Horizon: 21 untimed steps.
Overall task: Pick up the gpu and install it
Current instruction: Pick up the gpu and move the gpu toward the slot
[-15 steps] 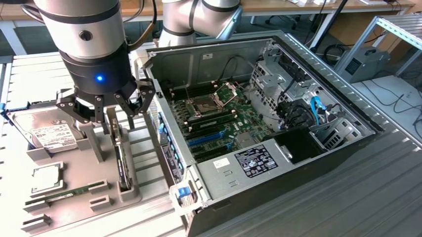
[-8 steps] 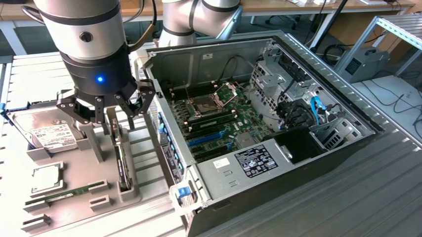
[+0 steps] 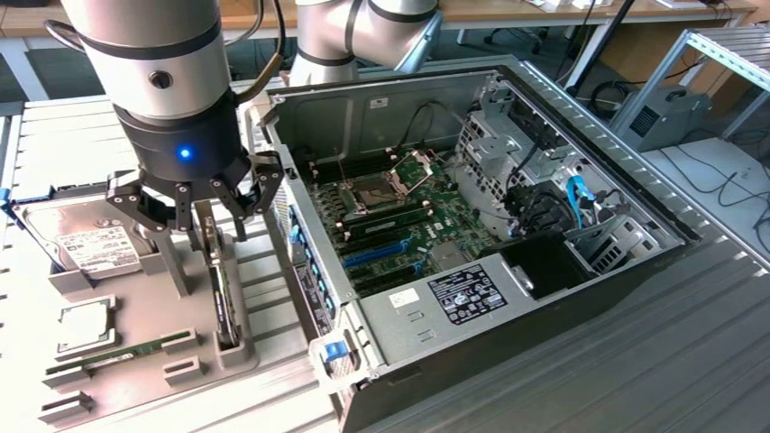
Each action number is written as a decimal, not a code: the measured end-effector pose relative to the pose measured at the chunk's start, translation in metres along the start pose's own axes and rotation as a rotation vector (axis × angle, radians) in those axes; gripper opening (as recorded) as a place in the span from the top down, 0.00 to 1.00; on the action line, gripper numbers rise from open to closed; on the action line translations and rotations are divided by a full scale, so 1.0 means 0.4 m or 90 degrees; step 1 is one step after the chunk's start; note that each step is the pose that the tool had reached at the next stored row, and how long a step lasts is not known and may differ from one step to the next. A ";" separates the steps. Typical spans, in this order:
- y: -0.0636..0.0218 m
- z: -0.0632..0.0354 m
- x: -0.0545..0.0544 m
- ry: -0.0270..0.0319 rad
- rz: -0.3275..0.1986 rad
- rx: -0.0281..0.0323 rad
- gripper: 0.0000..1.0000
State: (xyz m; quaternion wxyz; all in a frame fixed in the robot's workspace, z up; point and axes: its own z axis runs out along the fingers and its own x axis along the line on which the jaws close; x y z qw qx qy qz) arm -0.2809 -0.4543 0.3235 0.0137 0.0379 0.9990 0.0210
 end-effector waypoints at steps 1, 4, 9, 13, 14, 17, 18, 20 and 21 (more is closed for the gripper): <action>0.000 0.000 0.000 0.0000 0.000 0.0000 0.52; 0.000 0.002 0.000 0.0000 0.000 0.0000 0.52; 0.000 0.006 0.000 0.0000 0.000 0.0002 0.52; 0.000 0.009 0.000 0.0000 0.000 0.0004 0.52; 0.000 0.009 0.000 0.0000 0.000 0.0004 0.52; 0.000 0.011 0.000 0.0000 0.000 0.0004 0.52; -0.001 0.011 0.000 0.0000 0.000 0.0005 0.52; -0.001 0.012 0.000 0.0000 0.000 0.0006 0.52; -0.001 0.014 0.000 0.0000 0.000 0.0007 0.52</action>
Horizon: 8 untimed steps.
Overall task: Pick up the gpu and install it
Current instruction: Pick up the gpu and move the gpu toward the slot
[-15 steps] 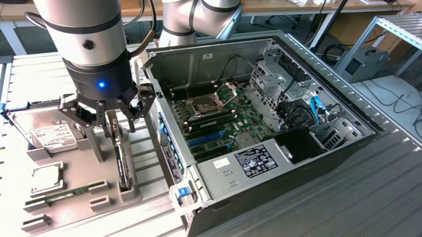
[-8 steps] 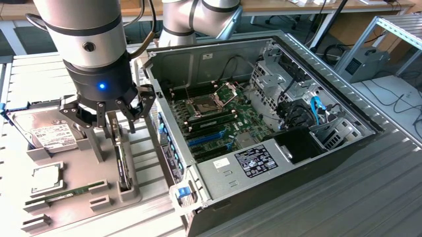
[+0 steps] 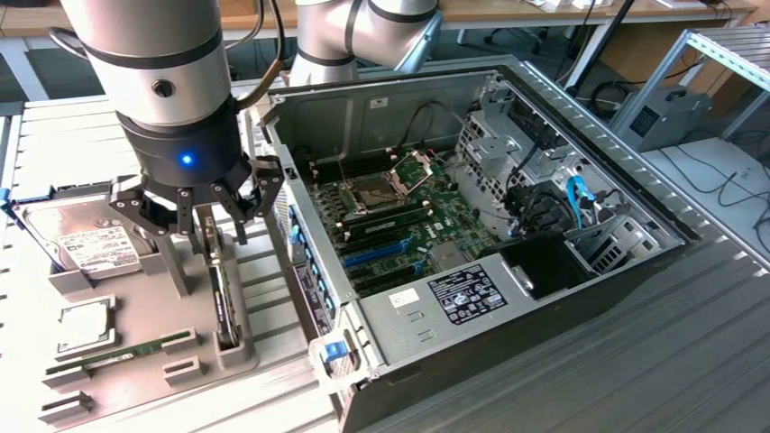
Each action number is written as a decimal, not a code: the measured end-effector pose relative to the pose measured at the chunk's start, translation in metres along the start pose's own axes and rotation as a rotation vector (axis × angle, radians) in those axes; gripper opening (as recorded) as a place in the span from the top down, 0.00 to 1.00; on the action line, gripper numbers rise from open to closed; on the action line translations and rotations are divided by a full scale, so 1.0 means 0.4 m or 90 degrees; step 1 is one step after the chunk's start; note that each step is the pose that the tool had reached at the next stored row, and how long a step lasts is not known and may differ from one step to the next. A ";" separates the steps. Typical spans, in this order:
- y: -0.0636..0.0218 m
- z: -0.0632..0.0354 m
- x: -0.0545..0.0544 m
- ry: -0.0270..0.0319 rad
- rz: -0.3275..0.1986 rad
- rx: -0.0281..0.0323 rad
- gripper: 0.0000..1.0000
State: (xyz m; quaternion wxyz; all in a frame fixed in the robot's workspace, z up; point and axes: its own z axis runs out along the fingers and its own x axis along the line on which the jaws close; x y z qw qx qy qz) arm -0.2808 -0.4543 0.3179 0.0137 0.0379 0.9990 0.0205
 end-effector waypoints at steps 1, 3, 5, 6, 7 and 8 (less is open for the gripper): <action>0.000 0.002 0.000 0.0000 0.000 0.0001 0.52; 0.000 0.002 0.000 0.0000 0.000 0.0002 0.52; 0.000 0.004 0.000 0.0000 0.000 0.0002 0.52; 0.000 0.004 0.000 -0.0001 0.000 0.0002 0.52; 0.000 0.005 0.000 -0.0001 0.000 0.0003 0.52; 0.000 0.005 0.000 0.0000 0.000 0.0003 0.52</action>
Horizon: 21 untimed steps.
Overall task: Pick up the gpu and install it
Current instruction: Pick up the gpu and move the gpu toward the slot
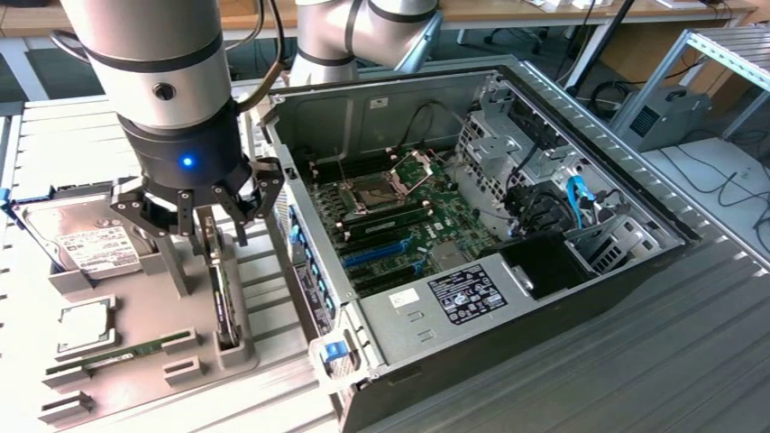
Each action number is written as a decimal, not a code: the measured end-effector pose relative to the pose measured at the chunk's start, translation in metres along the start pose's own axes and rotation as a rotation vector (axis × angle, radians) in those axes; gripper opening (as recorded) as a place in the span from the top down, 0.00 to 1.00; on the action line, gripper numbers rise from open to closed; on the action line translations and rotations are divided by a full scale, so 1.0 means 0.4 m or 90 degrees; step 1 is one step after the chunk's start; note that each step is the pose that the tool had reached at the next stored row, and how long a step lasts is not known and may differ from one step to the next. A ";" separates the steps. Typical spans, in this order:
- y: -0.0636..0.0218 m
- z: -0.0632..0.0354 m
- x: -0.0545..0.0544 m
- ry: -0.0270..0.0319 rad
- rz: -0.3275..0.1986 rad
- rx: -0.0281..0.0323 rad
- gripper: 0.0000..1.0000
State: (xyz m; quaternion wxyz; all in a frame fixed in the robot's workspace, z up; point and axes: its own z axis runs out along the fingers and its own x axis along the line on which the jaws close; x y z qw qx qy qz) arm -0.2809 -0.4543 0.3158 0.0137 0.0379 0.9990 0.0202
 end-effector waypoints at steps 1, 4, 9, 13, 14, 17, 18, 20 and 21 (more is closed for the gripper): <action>0.000 0.001 0.000 0.0000 0.000 0.0001 0.52; 0.000 0.003 0.000 0.0000 0.000 0.0003 0.52; 0.000 0.005 0.000 -0.0001 0.000 0.0005 0.52; 0.000 0.007 0.000 -0.0001 0.000 0.0007 0.52; 0.000 0.008 0.000 -0.0001 0.000 0.0008 0.52; 0.000 0.009 0.000 -0.0001 0.000 0.0008 0.52; 0.000 0.010 0.000 -0.0001 0.000 0.0010 0.52; 0.000 0.011 0.000 -0.0002 0.000 0.0010 0.52; 0.001 0.011 0.000 -0.0002 0.000 0.0010 0.52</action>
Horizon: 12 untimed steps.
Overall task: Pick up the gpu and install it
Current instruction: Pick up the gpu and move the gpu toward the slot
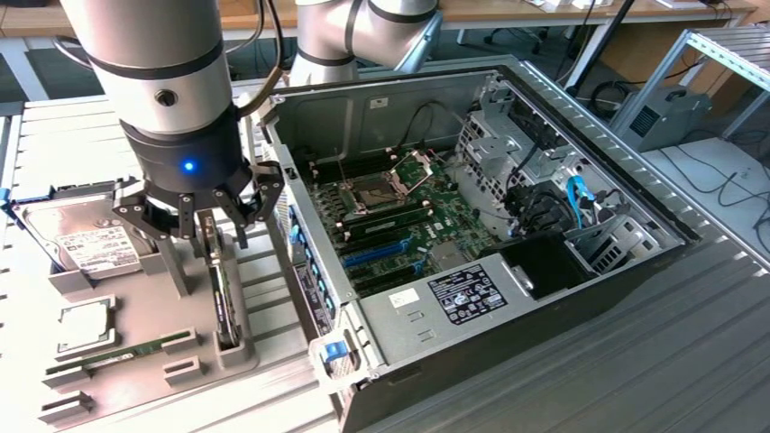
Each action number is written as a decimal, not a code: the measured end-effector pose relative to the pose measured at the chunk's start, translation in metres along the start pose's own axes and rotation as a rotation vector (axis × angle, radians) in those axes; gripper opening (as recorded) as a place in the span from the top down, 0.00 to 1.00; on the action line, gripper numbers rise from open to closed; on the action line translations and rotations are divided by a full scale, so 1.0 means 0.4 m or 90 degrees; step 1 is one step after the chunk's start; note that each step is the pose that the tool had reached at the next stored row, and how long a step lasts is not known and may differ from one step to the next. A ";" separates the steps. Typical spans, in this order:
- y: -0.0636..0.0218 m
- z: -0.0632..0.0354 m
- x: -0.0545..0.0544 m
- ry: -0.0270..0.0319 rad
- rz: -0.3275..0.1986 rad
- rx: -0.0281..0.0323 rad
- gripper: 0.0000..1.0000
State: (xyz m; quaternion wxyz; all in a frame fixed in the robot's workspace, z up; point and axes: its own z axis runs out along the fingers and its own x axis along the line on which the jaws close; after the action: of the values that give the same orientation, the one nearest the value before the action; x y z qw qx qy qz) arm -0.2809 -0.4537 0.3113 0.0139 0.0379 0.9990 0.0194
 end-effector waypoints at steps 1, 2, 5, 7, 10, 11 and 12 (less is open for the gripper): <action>0.002 0.000 0.000 0.0001 0.000 0.0001 0.52; 0.003 0.001 0.000 0.0001 0.000 0.0001 0.52; 0.005 0.003 0.003 0.0002 0.000 0.0001 0.52; 0.005 0.006 0.005 0.0001 0.000 0.0001 0.52; 0.004 0.011 0.009 0.0001 0.000 0.0003 0.52; 0.004 0.014 0.011 0.0001 0.000 0.0002 0.52; 0.003 0.015 0.013 0.0001 0.000 0.0003 0.52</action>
State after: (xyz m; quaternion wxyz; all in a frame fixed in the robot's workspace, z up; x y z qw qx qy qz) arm -0.2857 -0.4520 0.3052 0.0138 0.0379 0.9990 0.0192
